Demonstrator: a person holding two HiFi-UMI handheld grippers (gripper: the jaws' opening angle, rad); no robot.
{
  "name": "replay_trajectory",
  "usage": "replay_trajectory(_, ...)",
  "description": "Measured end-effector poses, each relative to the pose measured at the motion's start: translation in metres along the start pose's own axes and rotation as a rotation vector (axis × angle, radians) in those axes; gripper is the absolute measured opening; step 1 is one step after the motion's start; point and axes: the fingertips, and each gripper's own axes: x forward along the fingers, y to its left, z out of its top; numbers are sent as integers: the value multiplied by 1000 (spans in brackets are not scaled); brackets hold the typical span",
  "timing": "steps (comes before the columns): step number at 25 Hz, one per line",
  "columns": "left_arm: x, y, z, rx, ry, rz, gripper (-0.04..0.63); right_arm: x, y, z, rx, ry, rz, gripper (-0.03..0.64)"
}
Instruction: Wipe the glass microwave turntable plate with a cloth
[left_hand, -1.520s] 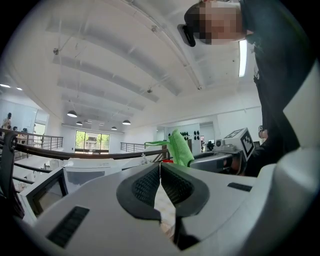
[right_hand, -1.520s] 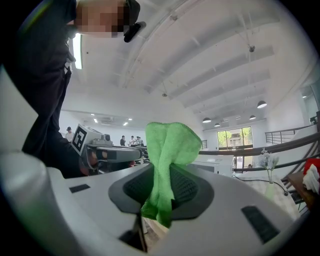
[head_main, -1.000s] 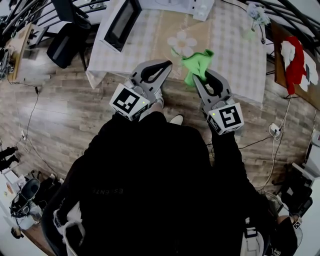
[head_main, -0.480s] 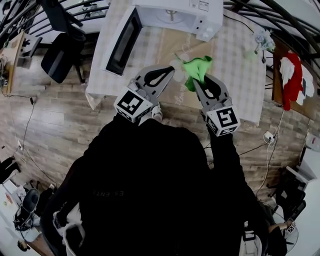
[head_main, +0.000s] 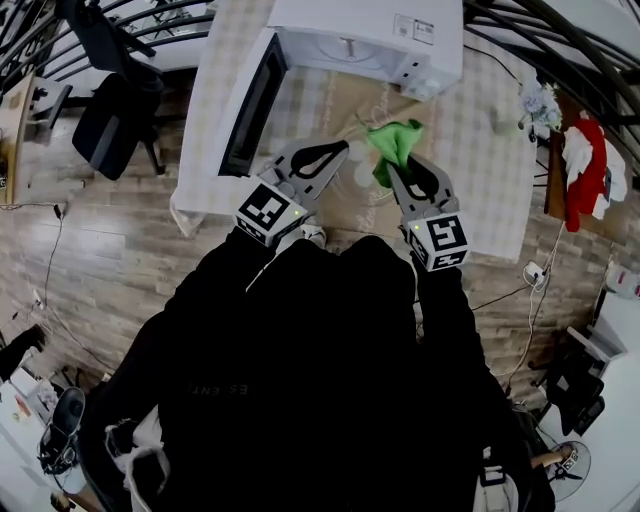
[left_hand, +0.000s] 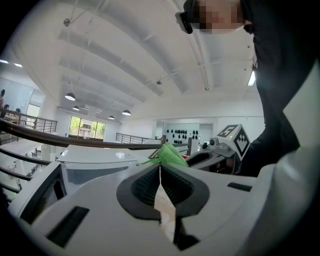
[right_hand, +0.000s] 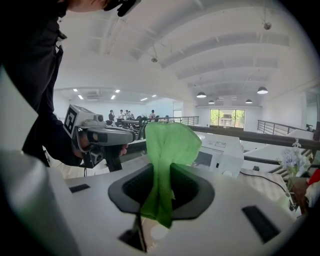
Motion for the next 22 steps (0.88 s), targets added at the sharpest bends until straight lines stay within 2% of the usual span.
replay_trajectory(4,2,11,-14,-41,18,28,21,21,-5,-15,-6,49,31,114)
replay_trajectory(15,16,34,-35,-65,48,175,21,76,-33,-64,-7,190,169,115)
replay_trajectory(22,27,47,-49,-72,65,228,21,115,-47,-100,15,269,172,115)
